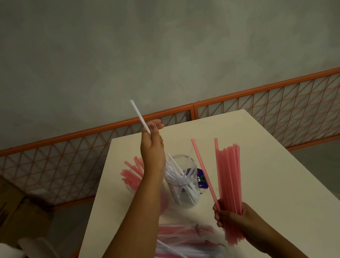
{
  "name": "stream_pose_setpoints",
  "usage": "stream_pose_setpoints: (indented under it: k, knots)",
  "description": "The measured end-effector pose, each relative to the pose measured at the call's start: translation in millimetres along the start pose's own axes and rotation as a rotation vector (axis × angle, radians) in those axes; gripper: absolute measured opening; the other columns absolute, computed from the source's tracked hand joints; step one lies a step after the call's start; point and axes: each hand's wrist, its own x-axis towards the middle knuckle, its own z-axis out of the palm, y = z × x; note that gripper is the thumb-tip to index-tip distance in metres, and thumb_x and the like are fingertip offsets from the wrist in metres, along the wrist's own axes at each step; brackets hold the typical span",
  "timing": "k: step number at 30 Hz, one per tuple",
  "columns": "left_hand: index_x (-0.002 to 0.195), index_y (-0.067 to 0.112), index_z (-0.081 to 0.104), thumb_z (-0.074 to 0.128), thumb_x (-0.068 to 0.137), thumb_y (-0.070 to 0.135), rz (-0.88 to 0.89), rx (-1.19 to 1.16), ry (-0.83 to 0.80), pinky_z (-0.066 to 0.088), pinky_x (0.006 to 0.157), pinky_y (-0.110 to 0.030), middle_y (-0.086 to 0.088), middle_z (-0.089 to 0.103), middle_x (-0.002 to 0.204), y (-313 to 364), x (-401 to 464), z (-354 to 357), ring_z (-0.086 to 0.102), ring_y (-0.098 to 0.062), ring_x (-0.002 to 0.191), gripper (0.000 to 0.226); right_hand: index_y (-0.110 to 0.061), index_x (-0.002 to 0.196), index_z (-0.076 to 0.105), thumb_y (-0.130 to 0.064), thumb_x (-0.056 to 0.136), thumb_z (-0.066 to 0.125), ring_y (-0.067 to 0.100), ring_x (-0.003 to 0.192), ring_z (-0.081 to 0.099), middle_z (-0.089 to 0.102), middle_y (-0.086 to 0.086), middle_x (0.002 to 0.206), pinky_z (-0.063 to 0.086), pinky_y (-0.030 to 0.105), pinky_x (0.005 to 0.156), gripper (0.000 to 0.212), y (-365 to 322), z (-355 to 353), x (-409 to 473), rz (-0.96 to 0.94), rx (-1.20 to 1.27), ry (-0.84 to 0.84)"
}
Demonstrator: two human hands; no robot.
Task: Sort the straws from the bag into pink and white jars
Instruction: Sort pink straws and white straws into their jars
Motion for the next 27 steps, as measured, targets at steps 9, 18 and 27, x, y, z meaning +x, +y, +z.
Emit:
stream_pose_setpoints:
  k: [9, 18, 27]
  knots:
    - [0.115, 0.016, 0.05, 0.033, 0.099, 0.025, -0.1, 0.299, -0.253, 0.036, 0.072, -0.004, 0.004, 0.053, 0.113, -55.5, -16.9, -0.3, 0.05, -0.01, 0.106, 0.025, 0.002, 0.099, 0.061, -0.024, 0.064, 0.073, 0.024, 0.072, 0.061, 0.065, 0.013, 0.079, 0.052, 0.032, 0.071, 0.045, -3.2, 1.5, 0.3, 0.001, -0.004, 0.005]
    - [0.106, 0.011, 0.056, 0.057, 0.09, 0.013, 0.021, 0.39, -0.067, 0.041, 0.078, -0.007, 0.003, 0.063, 0.105, -55.2, -15.8, -3.6, 0.06, -0.017, 0.107, 0.017, 0.003, 0.098, 0.061, -0.024, 0.062, 0.073, 0.023, 0.07, 0.061, 0.065, 0.013, 0.077, 0.053, 0.03, 0.068, 0.047, -4.3, 3.4, 0.5, 0.006, 0.005, 0.018]
    - [0.141, 0.018, 0.036, 0.023, 0.089, 0.064, 0.371, 1.002, -0.216, 0.012, 0.112, -0.051, -0.008, 0.041, 0.146, -63.4, -26.7, -5.3, 0.031, -0.028, 0.138, 0.071, 0.001, 0.108, 0.058, -0.021, 0.065, 0.071, 0.027, 0.073, 0.066, 0.068, 0.016, 0.084, 0.054, 0.03, 0.065, 0.05, -11.2, 9.7, 1.2, -0.011, 0.04, -0.009]
